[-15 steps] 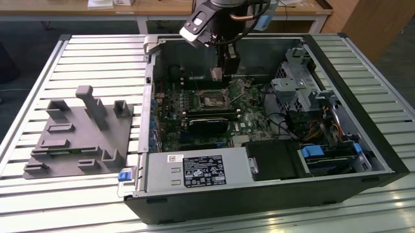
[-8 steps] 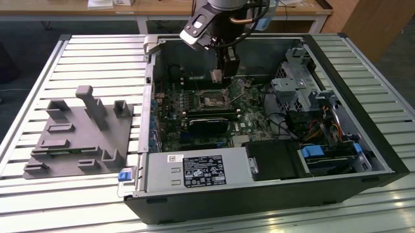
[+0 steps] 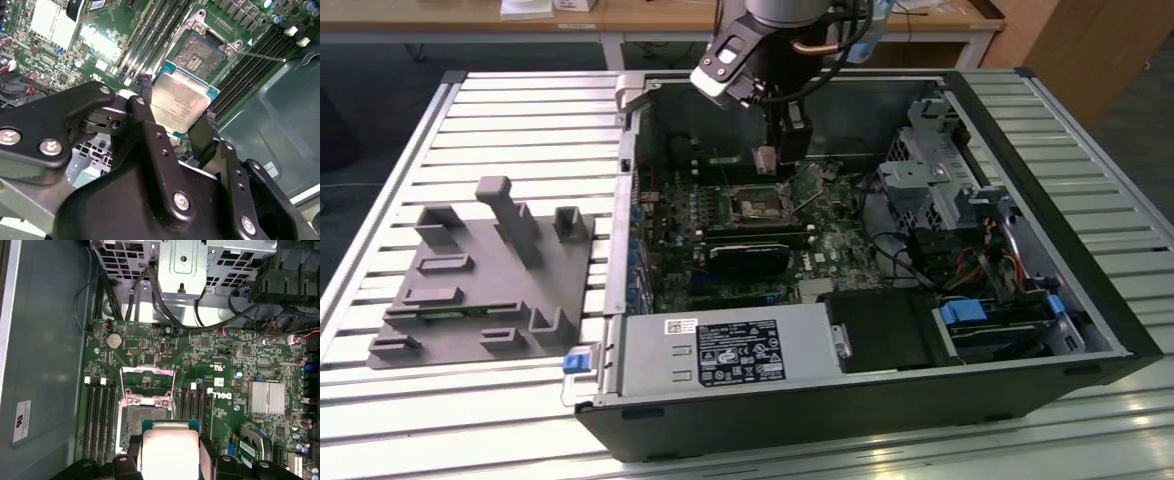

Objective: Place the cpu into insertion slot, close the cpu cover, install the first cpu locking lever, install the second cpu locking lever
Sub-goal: 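Place the cpu into insertion slot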

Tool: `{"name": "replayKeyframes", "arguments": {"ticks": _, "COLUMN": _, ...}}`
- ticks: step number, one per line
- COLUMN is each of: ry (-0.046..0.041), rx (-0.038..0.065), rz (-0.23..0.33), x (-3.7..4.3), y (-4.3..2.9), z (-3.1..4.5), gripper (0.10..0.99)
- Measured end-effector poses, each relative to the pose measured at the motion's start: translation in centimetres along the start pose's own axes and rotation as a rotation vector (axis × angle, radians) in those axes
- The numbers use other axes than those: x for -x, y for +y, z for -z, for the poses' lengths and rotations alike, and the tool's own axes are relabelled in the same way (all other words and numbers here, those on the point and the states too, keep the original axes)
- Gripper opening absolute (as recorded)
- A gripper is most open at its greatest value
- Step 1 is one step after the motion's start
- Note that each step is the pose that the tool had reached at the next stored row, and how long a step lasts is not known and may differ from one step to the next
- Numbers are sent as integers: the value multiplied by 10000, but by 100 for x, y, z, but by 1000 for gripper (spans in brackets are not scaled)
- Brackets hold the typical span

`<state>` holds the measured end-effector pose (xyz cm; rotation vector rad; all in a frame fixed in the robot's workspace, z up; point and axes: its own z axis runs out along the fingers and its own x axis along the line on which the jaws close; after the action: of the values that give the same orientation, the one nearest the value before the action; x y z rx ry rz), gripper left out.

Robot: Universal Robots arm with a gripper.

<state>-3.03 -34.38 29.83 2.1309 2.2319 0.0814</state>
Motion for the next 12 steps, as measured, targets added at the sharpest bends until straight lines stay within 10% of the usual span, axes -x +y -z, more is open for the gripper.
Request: {"name": "replayKeyframes", "arguments": {"ticks": 12, "ry": -3, "rx": 0, "rz": 1, "x": -1, "y": -5, "z": -69, "gripper": 541}}
